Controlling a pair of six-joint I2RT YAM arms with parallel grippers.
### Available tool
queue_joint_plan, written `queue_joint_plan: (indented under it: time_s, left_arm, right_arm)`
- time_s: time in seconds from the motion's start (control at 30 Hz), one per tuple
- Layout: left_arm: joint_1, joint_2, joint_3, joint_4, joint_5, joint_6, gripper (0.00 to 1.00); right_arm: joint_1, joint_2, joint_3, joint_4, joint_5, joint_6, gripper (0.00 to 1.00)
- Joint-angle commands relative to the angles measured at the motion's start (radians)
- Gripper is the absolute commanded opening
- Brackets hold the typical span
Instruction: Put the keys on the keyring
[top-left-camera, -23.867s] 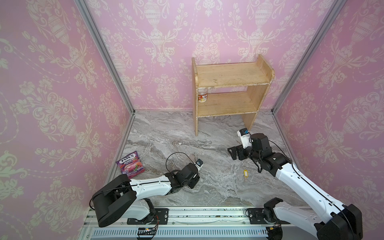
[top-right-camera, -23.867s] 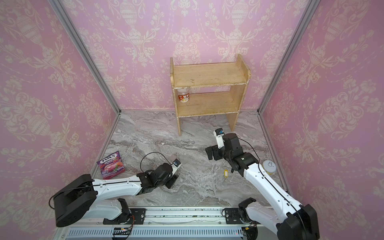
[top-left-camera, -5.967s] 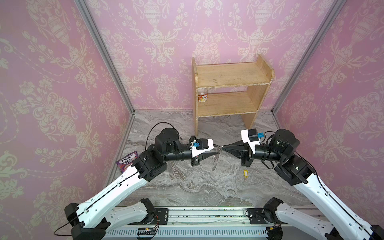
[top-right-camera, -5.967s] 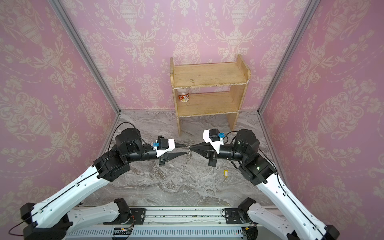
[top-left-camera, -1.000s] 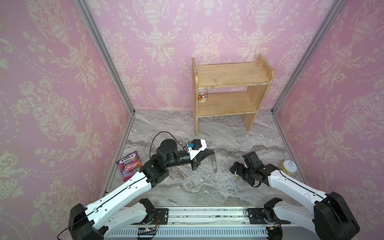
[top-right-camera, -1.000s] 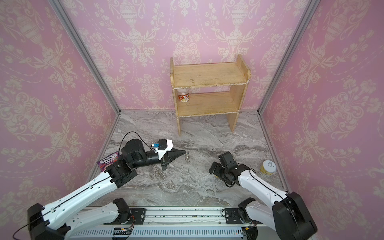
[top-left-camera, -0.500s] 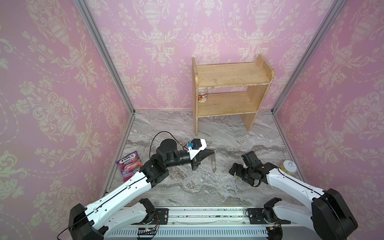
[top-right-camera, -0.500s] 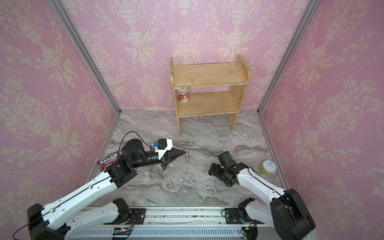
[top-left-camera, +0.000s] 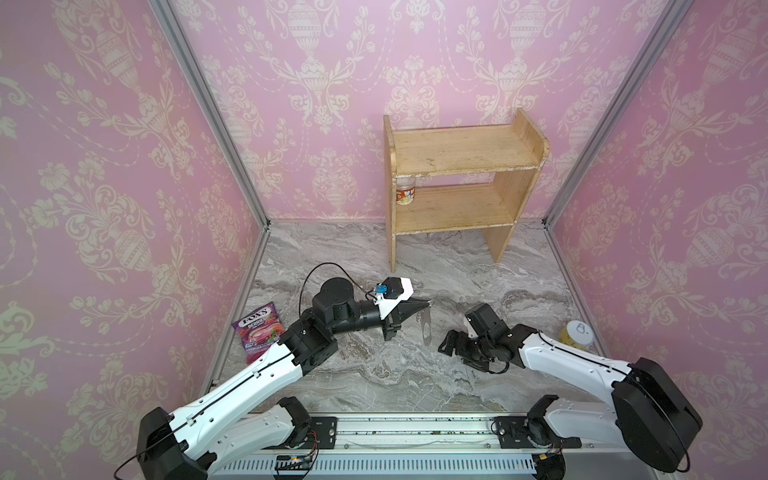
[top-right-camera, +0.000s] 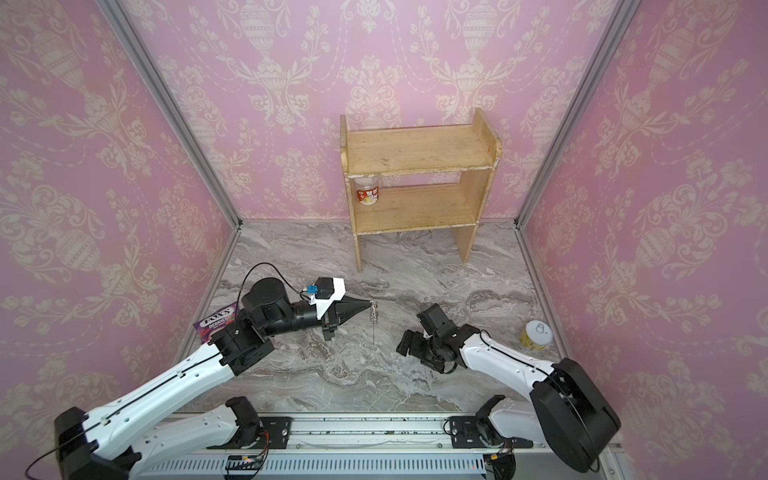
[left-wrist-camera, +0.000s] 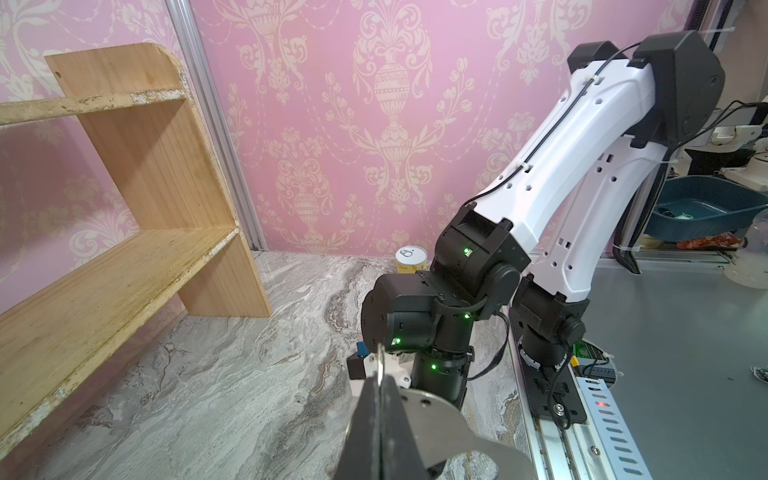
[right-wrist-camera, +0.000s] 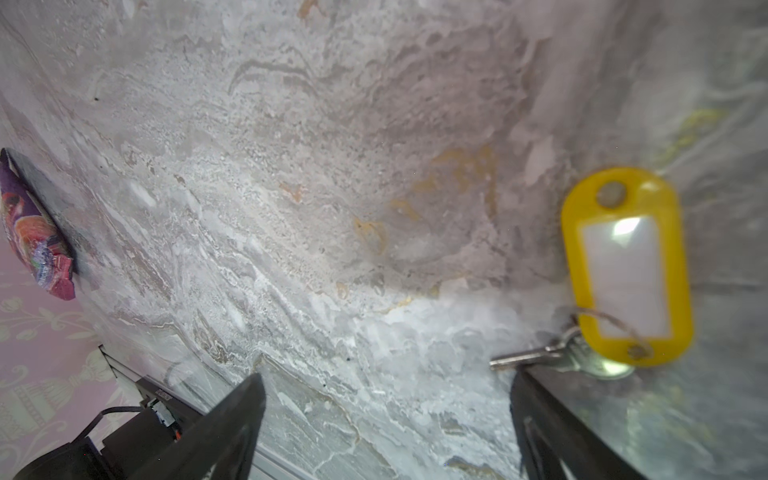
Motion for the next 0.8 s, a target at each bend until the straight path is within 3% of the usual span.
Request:
queue_joint_plan:
  time_s: [0.0, 0.2, 0.37, 0.6, 0.77]
  left_arm:
    - [0.006, -0.014, 0.049, -0.013, -0.017, 0.012, 0.0]
    - [0.006, -0.024, 0.051, -0.031, -0.02, 0.024, 0.0]
    - [0.007, -0.022, 0.037, -0.006, -0.018, 0.016, 0.0]
    - [0.007, -0.029, 0.041, -0.019, -0.015, 0.011, 0.0]
    - [0.006, -0.036, 0.039, -0.024, -0.022, 0.01, 0.0]
  right_arm:
    - [0.006, 0.001, 0.103, -0.191, 0.014, -0.141, 0.91]
    - [-0.005, -0.053, 0.273, -0.475, 0.188, -0.368, 0.87]
    - [-0.097, -0.04, 0.238, -0.405, 0.18, -0.424, 0.65]
    - [-0.11, 0.077, 0.201, -0.337, 0.204, -0.48, 0.29]
    - [-0.11, 0.093, 0.156, -0.287, 0.199, -0.457, 0.31]
